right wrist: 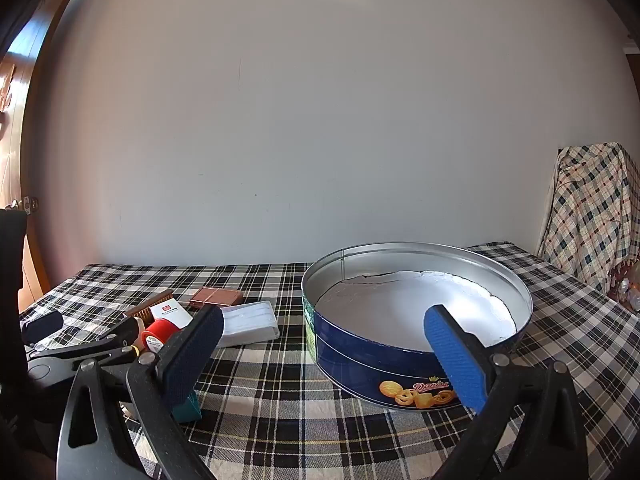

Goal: Organize rigid objects
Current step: 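Move both tools toward the pile of toys beside the blue tin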

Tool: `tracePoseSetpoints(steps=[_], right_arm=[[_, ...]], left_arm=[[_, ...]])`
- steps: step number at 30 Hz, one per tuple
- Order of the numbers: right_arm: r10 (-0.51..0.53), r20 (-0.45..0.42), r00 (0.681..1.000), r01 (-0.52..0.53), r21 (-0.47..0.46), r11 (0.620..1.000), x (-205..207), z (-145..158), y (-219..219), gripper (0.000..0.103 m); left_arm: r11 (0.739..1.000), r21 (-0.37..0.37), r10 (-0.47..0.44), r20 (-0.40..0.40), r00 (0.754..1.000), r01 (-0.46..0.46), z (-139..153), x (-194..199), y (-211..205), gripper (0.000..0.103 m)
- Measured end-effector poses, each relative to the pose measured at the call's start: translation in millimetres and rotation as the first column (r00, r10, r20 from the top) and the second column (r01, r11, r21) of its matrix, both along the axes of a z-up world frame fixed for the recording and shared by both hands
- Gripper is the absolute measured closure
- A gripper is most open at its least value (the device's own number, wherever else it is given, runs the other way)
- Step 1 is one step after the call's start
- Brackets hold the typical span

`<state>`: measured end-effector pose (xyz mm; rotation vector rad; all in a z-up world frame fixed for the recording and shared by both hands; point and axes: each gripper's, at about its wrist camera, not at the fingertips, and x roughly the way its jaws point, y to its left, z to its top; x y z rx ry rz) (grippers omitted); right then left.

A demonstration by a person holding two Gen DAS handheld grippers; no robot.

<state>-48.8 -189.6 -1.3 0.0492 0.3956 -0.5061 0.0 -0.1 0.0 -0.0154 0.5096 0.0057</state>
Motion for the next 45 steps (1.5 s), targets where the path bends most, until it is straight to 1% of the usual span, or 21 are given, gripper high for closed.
tracePoseSetpoints(steps=[13, 35, 45], right_arm=[[0.0, -0.002, 1.0, 0.0, 0.001, 1.0, -0.9, 0.5, -1.3, 0.001], [0.0, -0.009, 1.0, 0.0, 0.002, 1.0, 2.3, -1.2, -0.2, 0.001], [0.001, -0.022, 1.0, -0.001, -0.001, 1.0, 4.1, -4.1, 1.0, 0.001]], left_arm=[[1.0, 0.003, -0.005, 0.015, 1.0, 0.005, -2.1, -1.6, -5.4, 0.0], [1.0, -0.001, -0.01, 0.01, 1.0, 0.01, 0.8, -1.9, -2.1, 0.0], [1.0, -0.009, -0.016, 0.021, 1.0, 0.016, 2.1, -6.5, 1.2, 0.0]])
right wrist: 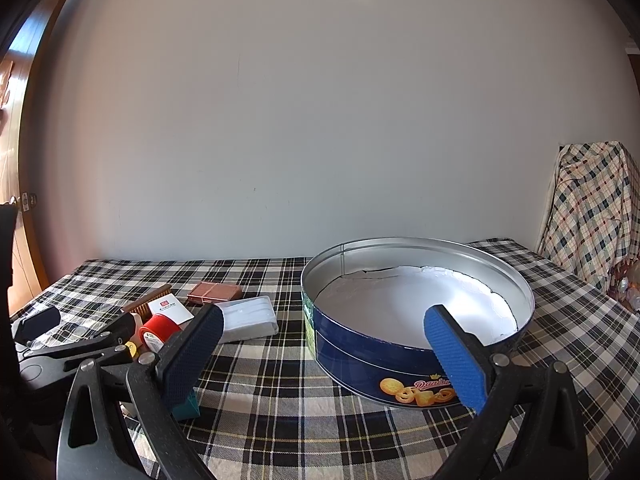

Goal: Organize rigid objects
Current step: 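Move both tools toward the pile of toys beside the blue tin, then grasp the white moon block with the left tool while the right tool grasps the blue teddy block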

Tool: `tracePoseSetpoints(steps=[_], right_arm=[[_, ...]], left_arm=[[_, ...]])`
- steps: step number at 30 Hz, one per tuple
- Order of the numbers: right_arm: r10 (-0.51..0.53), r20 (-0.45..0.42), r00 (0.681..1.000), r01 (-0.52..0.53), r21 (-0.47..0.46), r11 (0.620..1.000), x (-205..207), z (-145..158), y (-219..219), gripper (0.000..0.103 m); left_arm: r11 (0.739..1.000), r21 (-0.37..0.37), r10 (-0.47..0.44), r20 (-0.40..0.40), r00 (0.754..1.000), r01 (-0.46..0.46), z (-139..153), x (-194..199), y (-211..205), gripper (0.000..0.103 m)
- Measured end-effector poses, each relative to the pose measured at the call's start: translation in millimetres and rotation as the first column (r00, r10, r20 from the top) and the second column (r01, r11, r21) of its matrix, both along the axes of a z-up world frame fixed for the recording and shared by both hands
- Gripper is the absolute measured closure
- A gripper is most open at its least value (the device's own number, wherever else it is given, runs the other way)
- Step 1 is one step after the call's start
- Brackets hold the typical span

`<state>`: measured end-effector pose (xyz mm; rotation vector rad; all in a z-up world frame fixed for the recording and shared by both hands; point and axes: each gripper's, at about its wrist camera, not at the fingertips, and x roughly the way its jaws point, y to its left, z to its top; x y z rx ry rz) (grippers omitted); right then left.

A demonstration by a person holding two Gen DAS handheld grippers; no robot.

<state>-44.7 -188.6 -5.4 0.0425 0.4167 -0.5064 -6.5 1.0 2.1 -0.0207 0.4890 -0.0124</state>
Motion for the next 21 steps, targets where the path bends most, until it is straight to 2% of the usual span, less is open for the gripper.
tracePoseSetpoints(steps=[10, 16, 21], right_arm=[[0.047, -0.049, 0.998, -0.046, 0.024, 0.999, 11, -5, 0, 0.001], [0.108, -0.086, 0.99, -0.099, 0.095, 0.99, 19, -10, -4, 0.001], [0.234, -0.182, 0.955, -0.193, 0.218, 0.957, 42, -18, -6, 0.001]], left_arm=[[1.0, -0.008, 0.021, -0.004, 1.0, -0.021, 1, -10, 9, 0.0], [0.999, -0.013, 0.05, -0.04, 0.998, -0.051, -3, -9, 19, 0.0], [0.996, -0.008, 0.084, -0.077, 0.994, -0.085, -7, -5, 28, 0.0]])
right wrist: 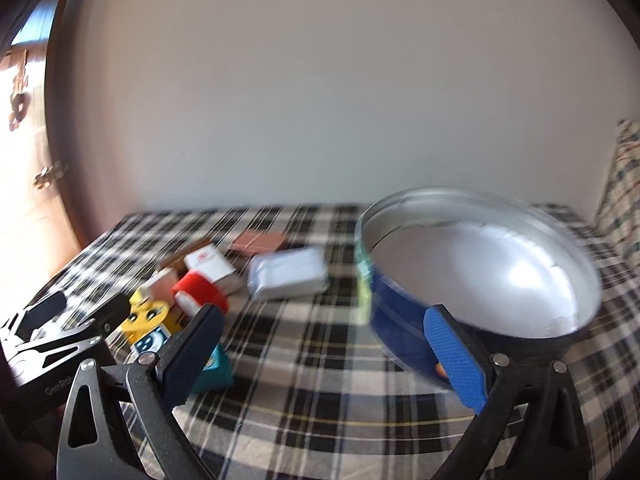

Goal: Organize rigid objects
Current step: 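Grasp the white moon block with the left tool while the right tool grasps the blue teddy block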

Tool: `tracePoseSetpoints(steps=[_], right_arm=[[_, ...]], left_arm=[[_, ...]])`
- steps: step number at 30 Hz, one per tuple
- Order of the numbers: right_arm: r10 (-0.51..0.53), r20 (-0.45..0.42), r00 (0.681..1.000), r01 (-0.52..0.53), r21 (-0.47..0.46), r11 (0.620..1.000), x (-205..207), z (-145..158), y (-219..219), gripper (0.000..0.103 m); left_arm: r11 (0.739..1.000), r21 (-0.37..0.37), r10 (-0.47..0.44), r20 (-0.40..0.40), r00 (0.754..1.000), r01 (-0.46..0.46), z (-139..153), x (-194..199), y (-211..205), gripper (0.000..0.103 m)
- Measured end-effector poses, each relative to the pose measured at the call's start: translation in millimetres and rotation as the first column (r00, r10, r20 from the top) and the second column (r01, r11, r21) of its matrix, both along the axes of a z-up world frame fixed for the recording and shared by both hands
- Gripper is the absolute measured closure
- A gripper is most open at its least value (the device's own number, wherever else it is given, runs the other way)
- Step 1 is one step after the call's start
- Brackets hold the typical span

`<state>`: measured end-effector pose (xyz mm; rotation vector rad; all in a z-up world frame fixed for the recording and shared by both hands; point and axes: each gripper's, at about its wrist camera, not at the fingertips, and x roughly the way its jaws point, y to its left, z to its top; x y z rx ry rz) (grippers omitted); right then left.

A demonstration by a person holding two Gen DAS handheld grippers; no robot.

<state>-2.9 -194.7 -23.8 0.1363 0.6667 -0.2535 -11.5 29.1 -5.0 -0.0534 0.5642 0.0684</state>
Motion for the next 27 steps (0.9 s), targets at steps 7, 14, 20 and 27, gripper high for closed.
tracePoseSetpoints(steps=[7, 14, 20, 27], right_arm=[[0.132, -0.076, 0.988, -0.128, 0.059, 0.99, 13, -13, 13, 0.002], [0.264, -0.173, 0.949, -0.264, 0.02, 0.964, 20, -26, 42, 0.003], [0.29, -0.298, 0.909, -0.304, 0.0, 0.953, 47, -49, 56, 0.022], [0.333, -0.312, 0.889, -0.317, 0.103, 0.943, 64, -58, 45, 0.05]], left_arm=[[0.999, 0.039, 0.002, -0.033, 0.999, -0.001, -4, 3, 11, 0.0], [0.998, 0.059, 0.042, -0.065, 0.997, -0.038, -7, -9, 44, 0.0], [1.0, 0.019, -0.011, -0.108, 0.994, 0.013, -14, -16, 51, 0.0], [0.991, -0.047, -0.135, -0.18, 0.974, 0.129, -22, -10, 33, 0.0]])
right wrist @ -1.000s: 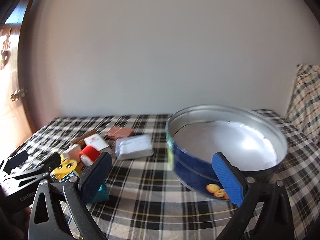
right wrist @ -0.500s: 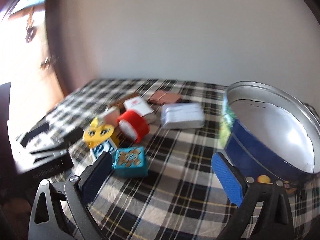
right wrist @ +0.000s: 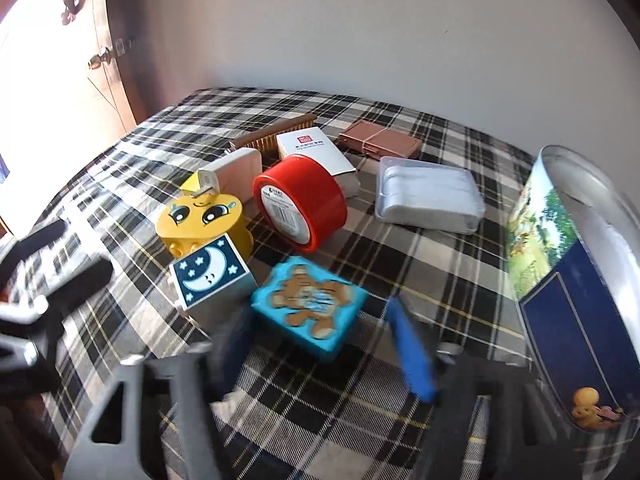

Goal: Organize rigid objects
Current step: 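Grasp the white moon block with the left tool while the right tool grasps the blue teddy block, then carry both blocks over the tin and open both tools to drop them inside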

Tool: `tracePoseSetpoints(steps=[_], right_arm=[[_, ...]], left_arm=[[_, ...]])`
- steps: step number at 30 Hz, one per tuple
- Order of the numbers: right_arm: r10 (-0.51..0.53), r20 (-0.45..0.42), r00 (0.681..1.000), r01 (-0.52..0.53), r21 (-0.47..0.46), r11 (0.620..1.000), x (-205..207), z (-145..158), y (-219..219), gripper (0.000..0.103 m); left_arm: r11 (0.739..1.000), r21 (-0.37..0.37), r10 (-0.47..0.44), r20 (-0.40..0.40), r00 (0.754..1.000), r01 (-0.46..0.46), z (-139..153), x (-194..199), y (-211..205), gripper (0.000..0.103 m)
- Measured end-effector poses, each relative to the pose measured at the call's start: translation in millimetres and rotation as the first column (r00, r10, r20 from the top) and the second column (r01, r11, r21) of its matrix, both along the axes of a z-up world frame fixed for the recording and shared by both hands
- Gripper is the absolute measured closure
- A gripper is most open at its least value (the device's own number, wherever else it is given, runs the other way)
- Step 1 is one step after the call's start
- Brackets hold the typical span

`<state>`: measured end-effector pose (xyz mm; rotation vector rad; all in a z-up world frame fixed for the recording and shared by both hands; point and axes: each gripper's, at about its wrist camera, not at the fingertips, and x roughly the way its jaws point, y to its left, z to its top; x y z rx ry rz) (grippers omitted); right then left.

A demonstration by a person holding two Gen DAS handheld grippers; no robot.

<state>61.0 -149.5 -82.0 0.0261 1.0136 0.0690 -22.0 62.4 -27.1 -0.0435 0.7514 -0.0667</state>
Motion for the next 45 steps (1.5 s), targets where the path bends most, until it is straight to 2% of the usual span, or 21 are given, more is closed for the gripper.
tracePoseSetpoints(steps=[4, 8, 11, 14, 15, 16, 18, 22, 23, 27, 31, 35, 40, 45], right_arm=[[0.009, 0.03, 1.0, -0.012, 0.08, 0.997, -10, 7, -14, 0.05], [0.004, 0.08, 0.997, -0.011, 0.088, 0.996, -19, 15, -26, 0.05], [-0.014, 0.127, 0.992, 0.005, 0.074, 0.997, -27, 25, -34, 0.05], [-0.02, 0.184, 0.983, 0.007, 0.074, 0.997, -33, 37, -40, 0.05], [-0.023, 0.196, 0.98, 0.009, 0.07, 0.997, -34, 39, -40, 0.05], [-0.029, 0.205, 0.978, 0.016, 0.068, 0.998, -35, 41, -40, 0.05], [-0.034, 0.207, 0.978, 0.018, 0.076, 0.997, -34, 43, -40, 0.05], [-0.045, 0.22, 0.974, 0.027, 0.086, 0.996, -36, 46, -42, 0.05], [-0.05, 0.222, 0.974, 0.03, 0.088, 0.996, -37, 47, -43, 0.05], [-0.072, 0.217, 0.974, 0.052, 0.096, 0.994, -38, 48, -47, 0.05], [-0.088, 0.245, 0.965, 0.068, 0.088, 0.994, -41, 53, -48, 0.05], [-0.086, 0.286, 0.954, 0.059, 0.101, 0.993, -46, 61, -50, 0.05], [-0.097, 0.332, 0.938, 0.068, 0.099, 0.993, -50, 69, -52, 0.05], [-0.119, 0.453, 0.883, 0.097, 0.072, 0.993, -66, 93, -68, 0.05]], left_arm=[[0.996, -0.059, -0.072, -0.036, 0.997, 0.07, -5, 6, -15, 0.0], [0.988, -0.086, -0.135, -0.066, 0.989, 0.129, -9, 15, -32, 0.002], [0.982, -0.112, -0.165, -0.115, 0.98, 0.153, -15, 27, -44, 0.015], [0.983, -0.106, -0.165, -0.137, 0.977, 0.152, -17, 35, -53, 0.019], [0.982, -0.104, -0.168, -0.135, 0.976, 0.155, -17, 38, -57, 0.025], [0.983, -0.101, -0.166, -0.139, 0.976, 0.153, -18, 40, -59, 0.027], [0.984, -0.077, -0.169, -0.139, 0.976, 0.16, -18, 47, -66, 0.041], [0.978, -0.067, -0.205, -0.137, 0.969, 0.198, -18, 51, -71, 0.053], [0.975, -0.076, -0.216, -0.136, 0.967, 0.207, -18, 51, -68, 0.061], [0.967, -0.123, -0.237, -0.127, 0.963, 0.222, -17, 47, -55, 0.068], [0.96, -0.173, -0.236, -0.078, 0.969, 0.22, -10, 37, -41, 0.068], [0.967, -0.14, -0.224, -0.061, 0.973, 0.214, -7, 33, -43, 0.068], [0.97, -0.119, -0.213, 0.017, 0.977, 0.213, 8, 21, -45, 0.068], [0.965, -0.073, -0.237, 0.163, 0.958, 0.251, 41, 9, -62, 0.068]])
